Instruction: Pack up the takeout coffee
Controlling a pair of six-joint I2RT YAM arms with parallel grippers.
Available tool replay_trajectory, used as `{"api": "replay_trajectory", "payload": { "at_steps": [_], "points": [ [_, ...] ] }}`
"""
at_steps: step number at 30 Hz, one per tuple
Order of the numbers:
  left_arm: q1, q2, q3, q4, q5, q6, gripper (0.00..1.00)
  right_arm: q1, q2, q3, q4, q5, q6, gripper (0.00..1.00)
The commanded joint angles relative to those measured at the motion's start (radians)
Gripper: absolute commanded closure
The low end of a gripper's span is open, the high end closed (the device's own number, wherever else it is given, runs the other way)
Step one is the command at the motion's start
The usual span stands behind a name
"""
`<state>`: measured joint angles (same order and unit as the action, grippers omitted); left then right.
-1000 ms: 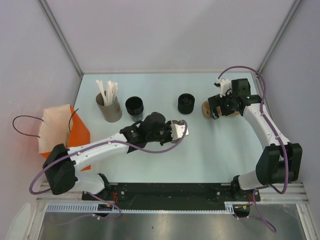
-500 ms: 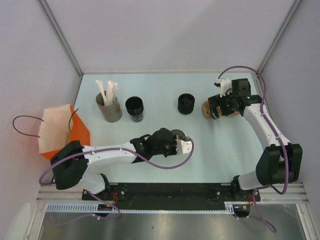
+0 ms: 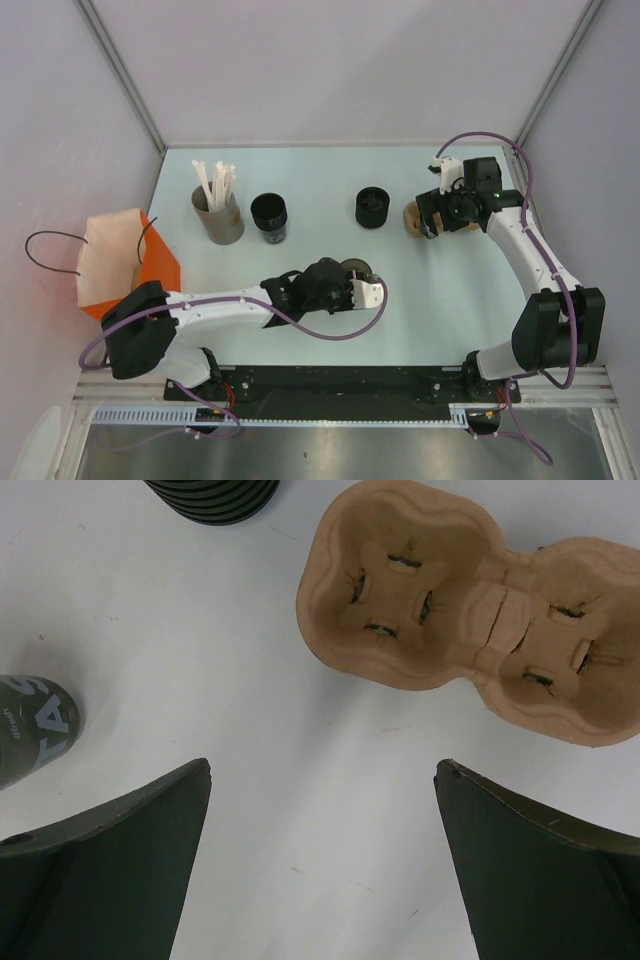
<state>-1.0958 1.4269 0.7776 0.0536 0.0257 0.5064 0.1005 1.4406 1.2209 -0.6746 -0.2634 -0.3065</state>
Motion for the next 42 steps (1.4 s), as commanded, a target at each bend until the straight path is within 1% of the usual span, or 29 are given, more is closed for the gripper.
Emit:
{"api": "replay_trajectory", "payload": {
  "at_steps": [1,2,4,7,8,9,11,13,16,19,20,21,22,24,25,28,29,32,33,36,40,41,42],
  "points": [
    [-0.007,-0.034,-0.005,0.048,-0.006,0.015,0.59,-0.004,-0.028,0.0,0.018,-0.016,0.004,0.0],
    [-0.007,-0.045,-0.005,0.048,-0.006,0.015,0.53,-0.004,-0.028,0.0,0.02,-0.017,0.003,0.0],
    [-0.007,-0.06,0.002,0.029,-0.009,0.033,0.48,-0.004,-0.029,0.0,0.02,-0.022,0.004,0.0],
    [-0.007,-0.124,0.018,0.008,-0.018,0.063,0.3,-0.004,-0.028,0.0,0.02,-0.034,0.006,0.0],
    [-0.006,-0.146,0.022,-0.001,-0.02,0.07,0.18,-0.004,-0.025,0.002,0.02,-0.039,0.009,0.0],
    [-0.006,-0.193,0.026,-0.011,-0.021,0.079,0.12,-0.004,-0.025,0.002,0.02,-0.045,0.009,0.0],
    [0.005,-0.229,0.054,-0.047,-0.023,0.095,0.01,0.001,-0.022,0.002,0.023,-0.065,0.013,0.0],
    [0.022,-0.266,0.078,-0.098,-0.023,0.092,0.0,0.014,-0.019,0.002,0.024,-0.073,0.015,0.0],
    [0.083,-0.312,0.101,-0.138,-0.014,0.067,0.0,0.033,-0.016,0.0,0.03,-0.079,0.007,0.0],
    [0.175,-0.338,0.123,-0.191,0.019,0.034,0.0,0.079,-0.02,0.002,0.052,-0.079,-0.009,0.0],
    [0.227,-0.336,0.143,-0.216,0.037,0.024,0.0,0.12,-0.022,0.005,0.067,-0.068,-0.017,0.0],
    [0.256,-0.335,0.155,-0.266,0.077,0.003,0.0,0.14,-0.02,0.011,0.07,-0.047,-0.034,0.0],
    [0.317,-0.33,0.167,-0.293,0.11,-0.008,0.0,0.163,-0.014,0.025,0.069,-0.042,-0.039,0.0],
    [0.367,-0.318,0.206,-0.348,0.167,-0.034,0.0,0.203,0.024,0.084,0.063,-0.051,-0.036,0.0],
    [0.416,-0.313,0.215,-0.382,0.189,-0.035,0.0,0.209,0.038,0.101,0.067,-0.056,-0.022,0.0],
    [0.477,-0.321,0.227,-0.408,0.232,-0.063,0.0,0.222,0.115,0.175,0.11,-0.063,0.009,0.01],
    [0.514,-0.338,0.22,-0.411,0.253,-0.066,0.0,0.225,0.142,0.225,0.118,-0.066,0.015,0.01],
    [0.547,-0.362,0.206,-0.422,0.276,-0.069,0.0,0.24,0.254,0.319,0.098,-0.066,0.035,0.02],
    [0.548,-0.373,0.201,-0.425,0.278,-0.065,0.0,0.243,0.318,0.392,0.086,-0.063,0.04,0.03],
    [0.551,-0.388,0.17,-0.423,0.283,-0.059,0.0,0.257,0.403,0.501,0.072,-0.045,0.066,0.08],
    [0.579,-0.388,0.144,-0.414,0.305,-0.068,0.0,0.278,0.533,0.606,0.054,-0.036,0.078,0.13],
    [0.586,-0.384,0.144,-0.413,0.309,-0.071,0.0,0.284,0.55,0.621,0.047,-0.03,0.073,0.14],
    [0.593,-0.384,0.144,-0.41,0.313,-0.077,0.0,0.286,0.564,0.635,0.041,-0.025,0.07,0.16]
  ]
}}
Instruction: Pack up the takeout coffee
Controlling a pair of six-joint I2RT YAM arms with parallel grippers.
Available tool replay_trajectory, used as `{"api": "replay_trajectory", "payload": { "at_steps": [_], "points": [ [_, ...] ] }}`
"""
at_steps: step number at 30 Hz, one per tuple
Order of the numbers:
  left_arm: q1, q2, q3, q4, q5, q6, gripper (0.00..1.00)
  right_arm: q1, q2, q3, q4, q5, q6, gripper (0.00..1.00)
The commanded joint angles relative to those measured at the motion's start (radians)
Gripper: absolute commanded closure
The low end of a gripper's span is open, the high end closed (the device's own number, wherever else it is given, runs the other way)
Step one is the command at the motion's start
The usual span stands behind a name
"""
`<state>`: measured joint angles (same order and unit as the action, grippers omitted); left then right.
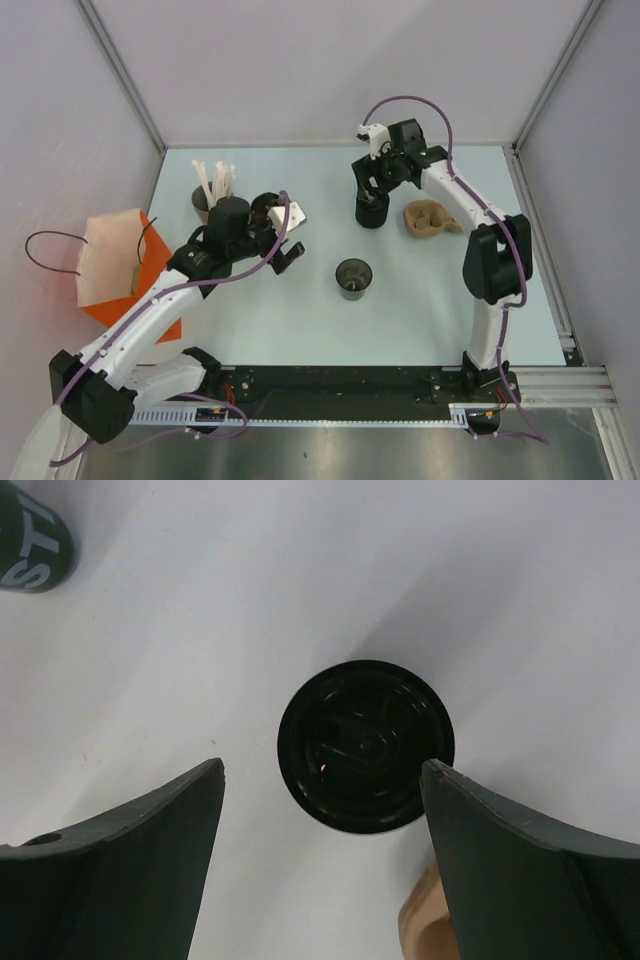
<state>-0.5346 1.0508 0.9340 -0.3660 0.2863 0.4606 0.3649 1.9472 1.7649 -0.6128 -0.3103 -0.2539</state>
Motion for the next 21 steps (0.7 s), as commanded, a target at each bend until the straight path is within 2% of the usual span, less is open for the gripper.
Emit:
{"api": "replay_trajectory", "payload": {
  "at_steps": [1,7,14,21],
  "points": [
    [0.039,-0.006,-0.014,0.013,0.056,-0.033,0.0,0.031,0.083,0.111,-0.028,0.026,0.015,0.17],
    [0.051,-0.011,-0.029,0.036,0.062,-0.042,0.0,0.055,0.145,0.148,-0.068,0.043,-0.013,0.25],
    [0.064,-0.011,-0.037,0.042,0.077,-0.046,0.0,0.057,0.171,0.172,-0.16,0.039,-0.126,0.27],
    [0.067,-0.006,-0.04,0.045,0.082,-0.048,0.0,0.057,0.188,0.173,-0.199,0.042,-0.163,0.37]
  ]
}}
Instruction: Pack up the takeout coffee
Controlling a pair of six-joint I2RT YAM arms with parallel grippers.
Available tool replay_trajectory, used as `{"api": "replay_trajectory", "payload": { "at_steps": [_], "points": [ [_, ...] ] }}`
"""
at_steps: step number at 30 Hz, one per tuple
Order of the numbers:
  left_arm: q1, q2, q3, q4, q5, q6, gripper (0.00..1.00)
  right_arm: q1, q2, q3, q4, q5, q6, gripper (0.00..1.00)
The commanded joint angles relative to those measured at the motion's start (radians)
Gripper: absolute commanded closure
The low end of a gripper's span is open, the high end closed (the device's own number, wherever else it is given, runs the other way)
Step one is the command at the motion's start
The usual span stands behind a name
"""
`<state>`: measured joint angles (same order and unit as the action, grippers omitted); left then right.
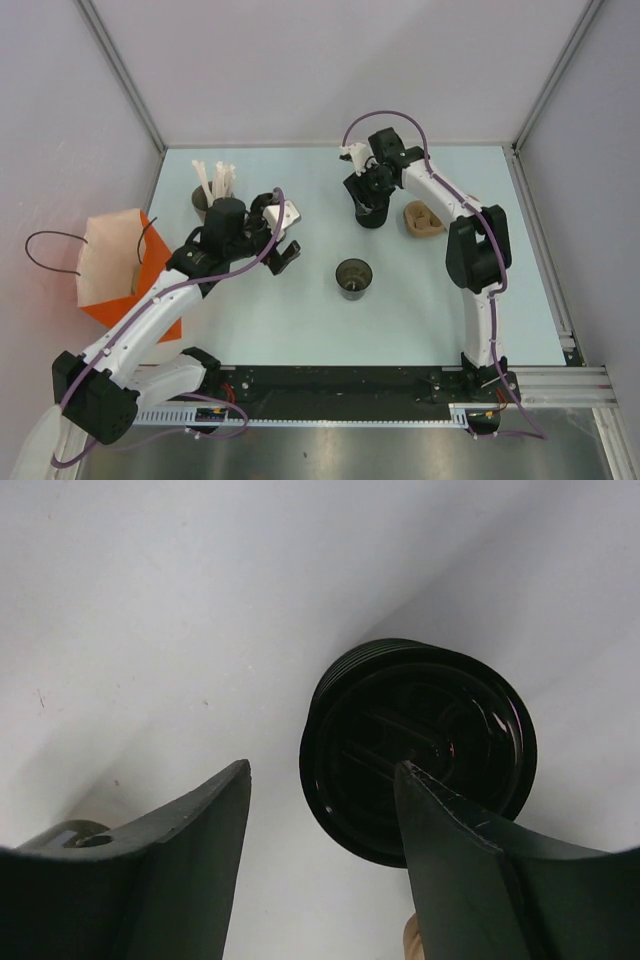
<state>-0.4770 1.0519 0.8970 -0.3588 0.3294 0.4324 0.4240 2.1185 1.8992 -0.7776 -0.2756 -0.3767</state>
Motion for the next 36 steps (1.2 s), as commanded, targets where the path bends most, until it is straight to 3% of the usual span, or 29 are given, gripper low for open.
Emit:
{"api": "replay_trajectory", "payload": {
  "at_steps": [1,12,16,20,36],
  "points": [
    [0.011,-0.006,-0.003,0.037,0.039,-0.02,0.0,-0.002,0.02,0.04,-0.032,0.012,-0.039,0.38],
    [0.018,-0.003,-0.009,0.043,0.045,-0.018,0.0,-0.001,0.023,0.035,-0.023,0.012,-0.039,0.62],
    [0.02,-0.004,-0.01,0.044,0.046,-0.018,0.0,-0.002,0.018,0.032,-0.02,0.007,-0.037,0.67],
    [0.021,-0.006,-0.012,0.044,0.046,-0.018,0.0,-0.001,0.011,0.035,-0.019,0.003,-0.037,0.8],
    [0.025,-0.012,-0.015,0.047,0.048,-0.018,0.0,-0.005,-0.018,0.066,-0.025,-0.037,-0.007,0.85]
  ]
}}
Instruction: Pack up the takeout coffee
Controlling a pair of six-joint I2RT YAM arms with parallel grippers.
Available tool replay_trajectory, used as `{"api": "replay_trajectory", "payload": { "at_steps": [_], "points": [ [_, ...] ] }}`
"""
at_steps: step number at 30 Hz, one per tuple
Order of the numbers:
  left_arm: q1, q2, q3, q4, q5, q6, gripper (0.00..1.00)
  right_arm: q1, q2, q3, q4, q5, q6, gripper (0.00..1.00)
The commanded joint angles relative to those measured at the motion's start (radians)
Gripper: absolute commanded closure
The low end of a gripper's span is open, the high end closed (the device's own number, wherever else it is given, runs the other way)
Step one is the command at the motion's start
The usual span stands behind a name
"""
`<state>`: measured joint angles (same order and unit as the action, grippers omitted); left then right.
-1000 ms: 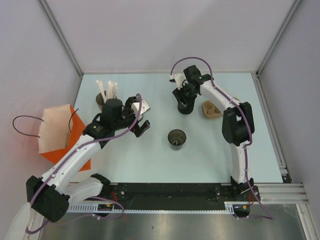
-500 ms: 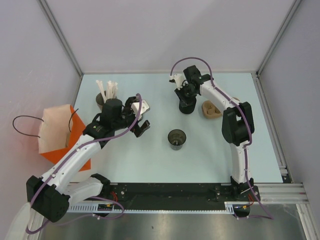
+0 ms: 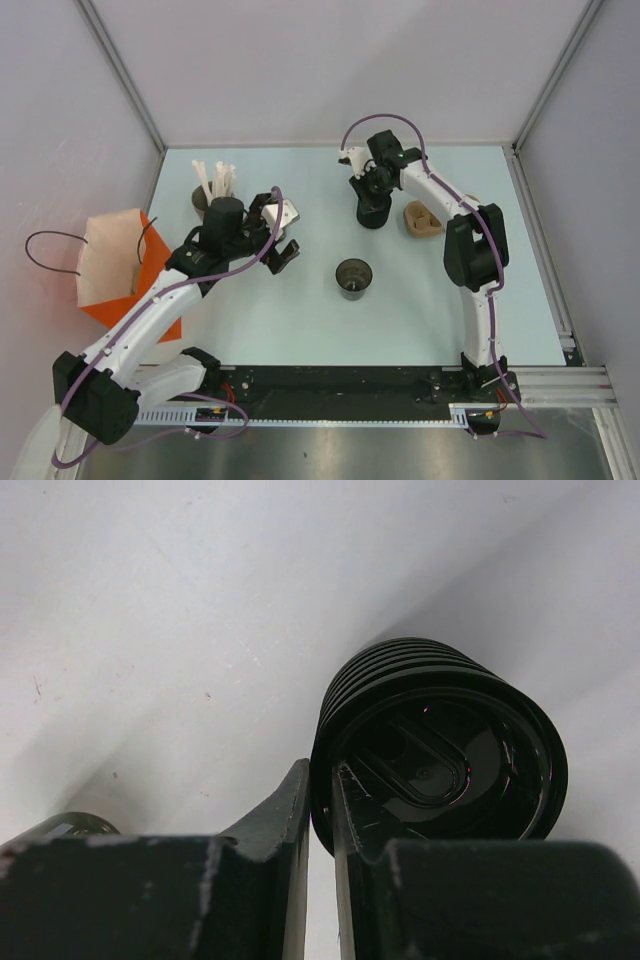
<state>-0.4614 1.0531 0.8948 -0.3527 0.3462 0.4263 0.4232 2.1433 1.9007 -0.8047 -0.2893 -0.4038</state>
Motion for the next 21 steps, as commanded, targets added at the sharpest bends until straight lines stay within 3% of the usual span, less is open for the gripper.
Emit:
{"api": "replay_trajectory", "payload": {
  "at_steps": [1,12,18,21],
  "points": [
    [0.009,-0.015,-0.013,0.04,0.03,-0.011,0.0,-0.006,-0.046,0.069,0.002,-0.024,0.02,0.85],
    [0.01,-0.022,-0.016,0.044,0.028,-0.009,0.0,-0.024,-0.066,0.115,-0.024,-0.048,0.039,0.86],
    [0.012,-0.028,-0.016,0.043,0.03,-0.008,0.0,-0.078,-0.095,0.169,-0.097,-0.18,0.057,0.9],
    [0.01,-0.033,-0.017,0.043,0.037,-0.004,0.0,-0.112,-0.121,0.19,-0.178,-0.333,0.051,0.91]
  ]
}}
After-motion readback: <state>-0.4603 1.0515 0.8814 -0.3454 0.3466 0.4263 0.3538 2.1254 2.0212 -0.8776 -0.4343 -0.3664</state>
